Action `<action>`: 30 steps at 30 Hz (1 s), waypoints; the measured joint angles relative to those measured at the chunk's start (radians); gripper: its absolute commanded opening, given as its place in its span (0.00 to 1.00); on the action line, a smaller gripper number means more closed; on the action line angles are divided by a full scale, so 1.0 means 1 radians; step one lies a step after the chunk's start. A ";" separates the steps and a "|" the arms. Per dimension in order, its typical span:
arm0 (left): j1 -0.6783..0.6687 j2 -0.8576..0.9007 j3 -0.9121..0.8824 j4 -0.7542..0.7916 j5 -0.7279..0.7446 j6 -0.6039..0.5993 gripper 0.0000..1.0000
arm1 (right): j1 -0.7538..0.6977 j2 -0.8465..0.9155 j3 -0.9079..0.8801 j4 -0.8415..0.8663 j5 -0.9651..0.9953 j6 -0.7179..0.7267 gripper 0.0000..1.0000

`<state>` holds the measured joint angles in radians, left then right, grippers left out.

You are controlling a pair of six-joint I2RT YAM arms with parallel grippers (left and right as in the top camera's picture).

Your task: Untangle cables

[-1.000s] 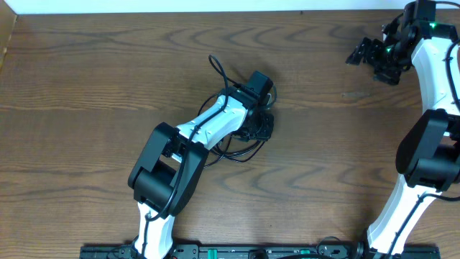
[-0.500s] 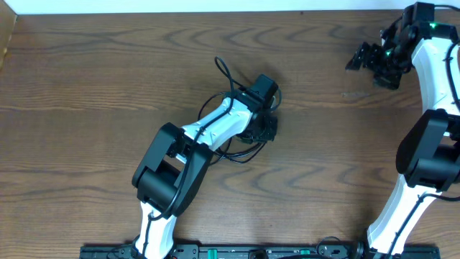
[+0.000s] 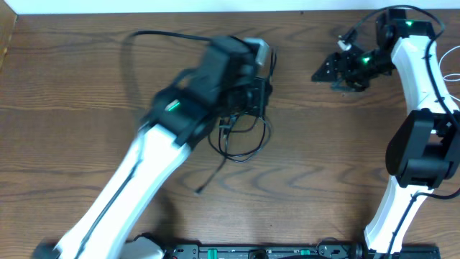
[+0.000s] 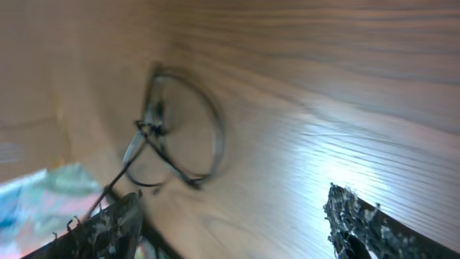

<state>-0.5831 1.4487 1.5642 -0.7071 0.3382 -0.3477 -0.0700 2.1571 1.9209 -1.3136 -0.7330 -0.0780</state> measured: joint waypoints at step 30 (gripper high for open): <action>0.148 -0.333 -0.007 0.223 -0.030 -0.121 0.08 | 0.317 0.000 0.000 0.063 -0.009 -0.153 0.79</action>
<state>-0.4355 1.1152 1.5574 -0.4843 0.3084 -0.4686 0.2474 2.1571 1.9209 -1.2503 -0.7422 -0.2310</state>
